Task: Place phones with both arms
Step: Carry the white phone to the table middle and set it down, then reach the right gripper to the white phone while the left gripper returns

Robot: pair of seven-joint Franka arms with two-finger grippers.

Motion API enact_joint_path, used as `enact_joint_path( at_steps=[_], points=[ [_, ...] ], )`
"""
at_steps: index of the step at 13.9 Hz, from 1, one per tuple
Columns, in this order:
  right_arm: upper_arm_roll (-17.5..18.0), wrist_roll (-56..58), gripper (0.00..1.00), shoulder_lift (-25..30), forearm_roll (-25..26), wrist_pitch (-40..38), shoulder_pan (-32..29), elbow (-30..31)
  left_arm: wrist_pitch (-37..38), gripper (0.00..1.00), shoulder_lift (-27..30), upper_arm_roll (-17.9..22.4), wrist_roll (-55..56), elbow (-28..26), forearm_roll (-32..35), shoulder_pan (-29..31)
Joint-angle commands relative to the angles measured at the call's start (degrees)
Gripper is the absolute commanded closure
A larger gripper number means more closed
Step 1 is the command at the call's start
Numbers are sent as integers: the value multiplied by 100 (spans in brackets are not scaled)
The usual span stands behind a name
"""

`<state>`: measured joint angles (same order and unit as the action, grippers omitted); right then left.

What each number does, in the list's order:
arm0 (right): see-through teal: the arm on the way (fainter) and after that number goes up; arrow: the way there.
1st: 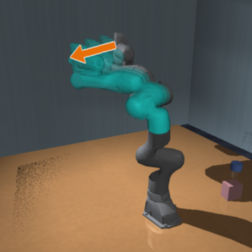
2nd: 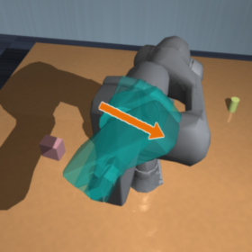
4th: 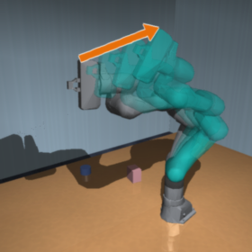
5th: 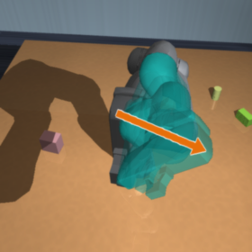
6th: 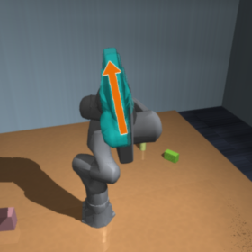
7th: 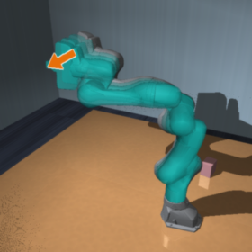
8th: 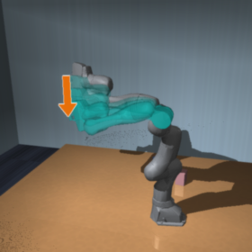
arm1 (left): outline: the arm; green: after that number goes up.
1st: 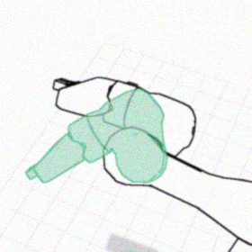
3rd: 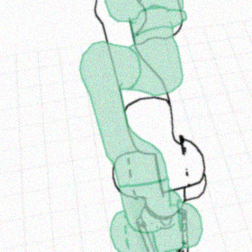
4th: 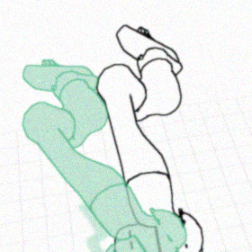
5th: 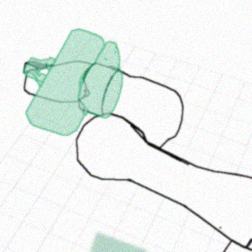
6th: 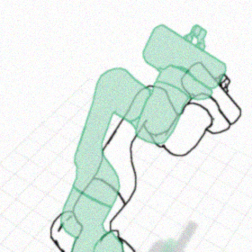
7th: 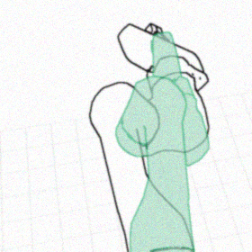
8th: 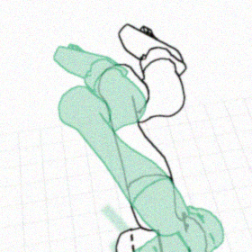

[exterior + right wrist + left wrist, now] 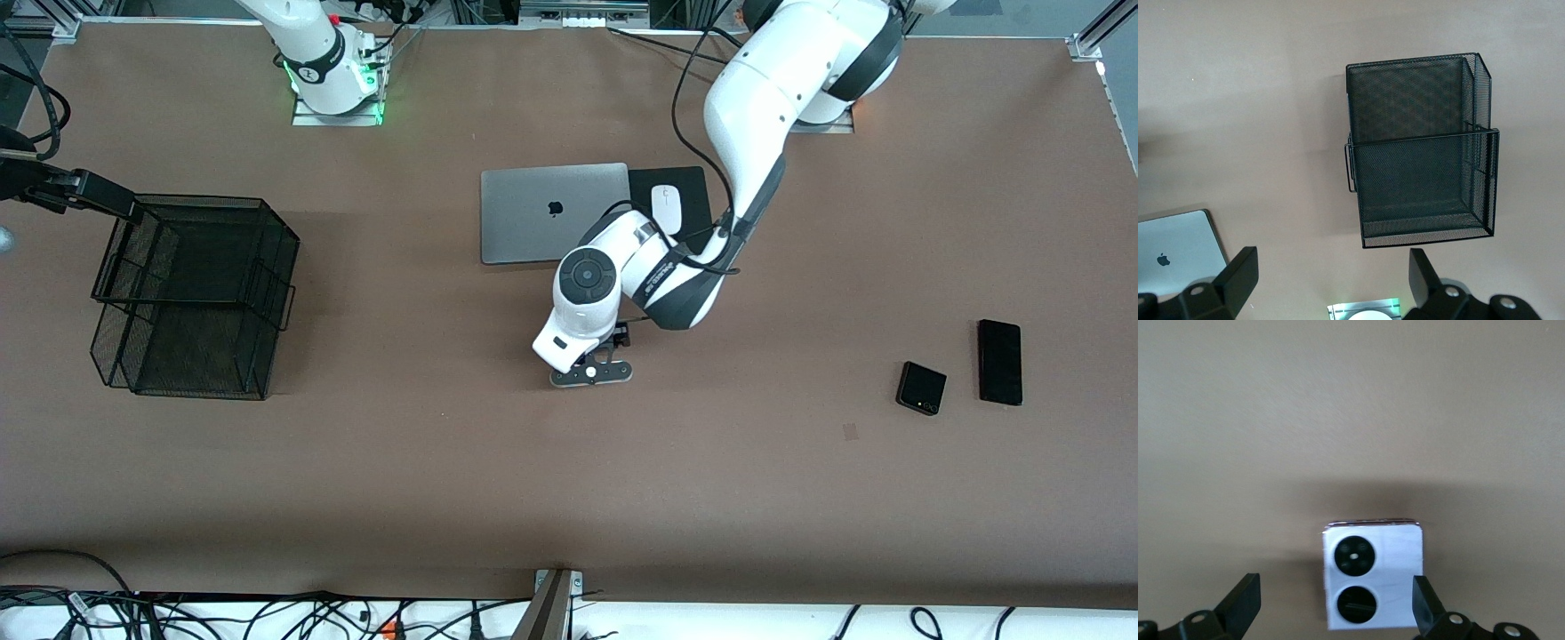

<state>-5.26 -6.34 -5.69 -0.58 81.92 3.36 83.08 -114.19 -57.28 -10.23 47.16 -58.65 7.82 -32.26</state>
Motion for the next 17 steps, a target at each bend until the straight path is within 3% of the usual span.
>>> enact_joint_path(
  at_steps=[1, 4, 10, 13, 17],
  points=[
    [17, -51, 0, 33, -12, -53, -2, 15, 266, 0, 296, 47, -724, -67, -35, 245],
    [139, -69, 0, 15, -39, 0, 147, -2, 466, 0, 410, 65, -1514, -129, 10, 510],
    [175, -603, 0, -292, -65, 754, 1226, -11, 925, 0, 507, 65, -2518, -120, 10, 949],
    [175, -1200, 0, -809, -65, 1473, 1859, -11, 969, 0, 622, 12, -2519, -120, -79, 1327],
    [175, -2317, 0, -1460, -74, 2257, 2624, -20, 1265, 0, 691, 91, -2615, -164, 253, 1345]
  ],
)
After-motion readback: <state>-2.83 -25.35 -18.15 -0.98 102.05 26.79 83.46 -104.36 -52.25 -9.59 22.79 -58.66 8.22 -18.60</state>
